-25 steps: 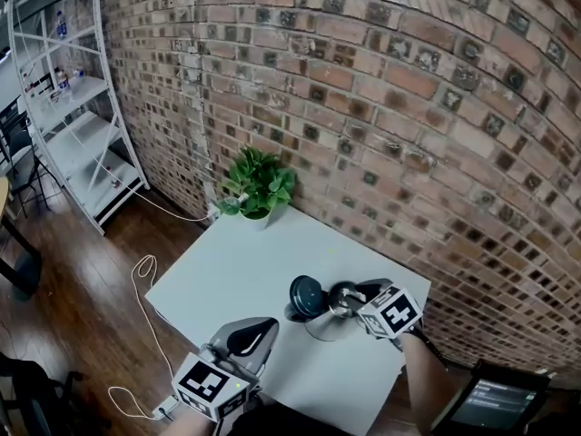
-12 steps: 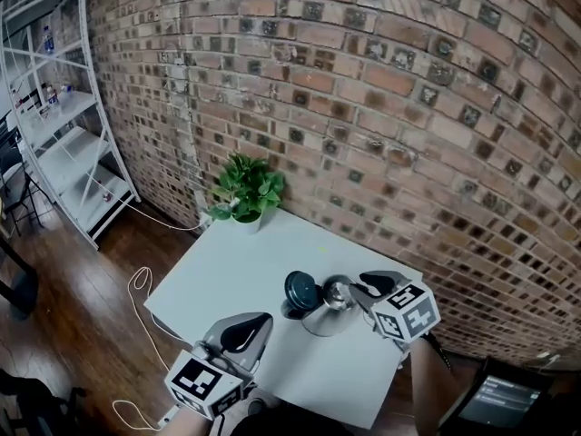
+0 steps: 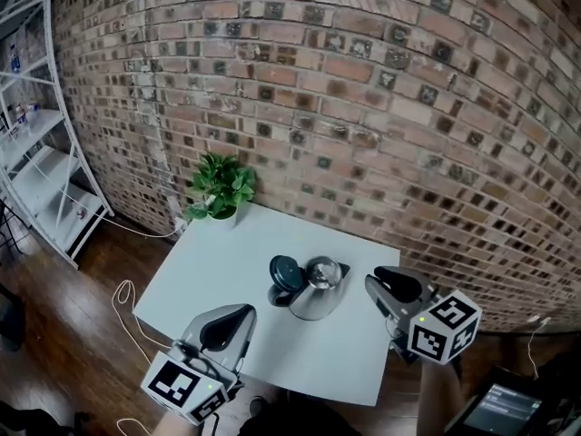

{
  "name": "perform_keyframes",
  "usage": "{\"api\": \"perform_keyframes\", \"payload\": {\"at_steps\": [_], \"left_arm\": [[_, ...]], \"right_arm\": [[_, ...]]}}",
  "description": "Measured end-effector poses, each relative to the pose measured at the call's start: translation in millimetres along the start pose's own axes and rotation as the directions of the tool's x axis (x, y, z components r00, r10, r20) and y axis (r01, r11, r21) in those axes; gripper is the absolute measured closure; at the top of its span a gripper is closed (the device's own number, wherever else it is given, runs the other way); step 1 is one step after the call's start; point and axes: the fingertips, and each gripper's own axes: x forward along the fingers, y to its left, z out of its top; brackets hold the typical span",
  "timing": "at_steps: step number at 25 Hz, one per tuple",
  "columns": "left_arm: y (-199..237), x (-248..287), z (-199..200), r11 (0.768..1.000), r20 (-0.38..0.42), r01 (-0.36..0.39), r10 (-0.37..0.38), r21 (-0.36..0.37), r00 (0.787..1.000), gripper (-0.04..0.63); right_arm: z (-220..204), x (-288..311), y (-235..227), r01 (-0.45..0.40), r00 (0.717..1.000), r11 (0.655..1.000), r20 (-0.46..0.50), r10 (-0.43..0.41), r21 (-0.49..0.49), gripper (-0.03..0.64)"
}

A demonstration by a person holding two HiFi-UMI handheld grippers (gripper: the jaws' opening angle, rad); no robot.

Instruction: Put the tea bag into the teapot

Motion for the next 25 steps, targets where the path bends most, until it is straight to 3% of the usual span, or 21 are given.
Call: {"api": "perform_keyframes", "payload": {"at_steps": [8,17,25], "left_arm": [[-41,-9,29,0.997,0.060,0.051,-0.054,0.049,0.997,0.589],[-103,11,9,1.000,0.022,-0.002,0.001,0.030,1.000,0.589],[-169,17,-3,0.993,-0.002,-0.111,0.111,0.048,0.994,0.589]], "right_arm": [[1,-71,18,0.044,0.993,0.999,0.113,-0.045,0.016,0.552],[-19,-153,13,0.000,0.981,1.000,0.196,-0.002,0.011,0.589],[-40,-216,-5,-0.075,0.969,0.997,0.236,0.074,-0.007,0.612]]}}
